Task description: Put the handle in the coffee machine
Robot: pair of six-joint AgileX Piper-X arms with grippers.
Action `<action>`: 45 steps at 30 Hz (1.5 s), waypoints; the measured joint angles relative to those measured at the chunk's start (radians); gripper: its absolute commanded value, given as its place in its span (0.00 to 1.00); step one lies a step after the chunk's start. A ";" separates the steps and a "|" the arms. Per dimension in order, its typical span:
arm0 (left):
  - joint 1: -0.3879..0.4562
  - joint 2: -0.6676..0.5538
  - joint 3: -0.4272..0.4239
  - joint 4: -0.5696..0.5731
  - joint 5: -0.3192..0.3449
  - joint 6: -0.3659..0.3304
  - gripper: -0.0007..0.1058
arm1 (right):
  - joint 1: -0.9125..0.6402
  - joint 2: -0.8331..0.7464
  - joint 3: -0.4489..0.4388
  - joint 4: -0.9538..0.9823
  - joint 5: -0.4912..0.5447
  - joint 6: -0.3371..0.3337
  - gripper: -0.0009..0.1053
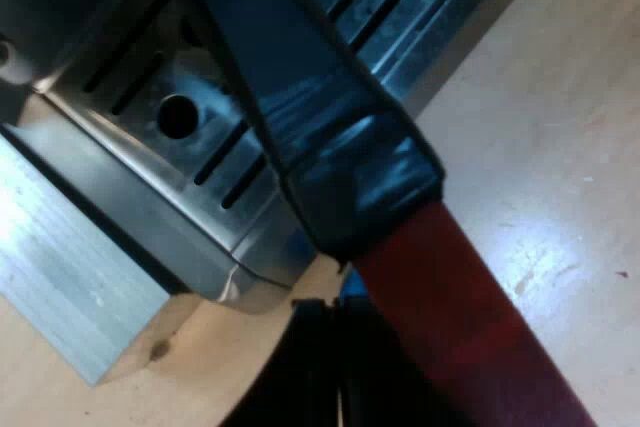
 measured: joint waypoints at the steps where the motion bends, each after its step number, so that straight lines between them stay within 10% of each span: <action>1: -0.006 0.000 0.000 -0.003 -0.001 0.003 0.01 | 0.000 0.000 0.000 0.005 0.000 0.006 0.77; 18: -0.122 0.000 0.008 -0.066 -0.042 0.060 0.01 | 0.001 -0.032 0.000 0.033 0.022 0.013 0.77; 45: -0.085 0.000 0.004 -0.043 0.112 0.084 0.01 | 0.003 -0.074 0.006 0.126 0.045 0.013 0.77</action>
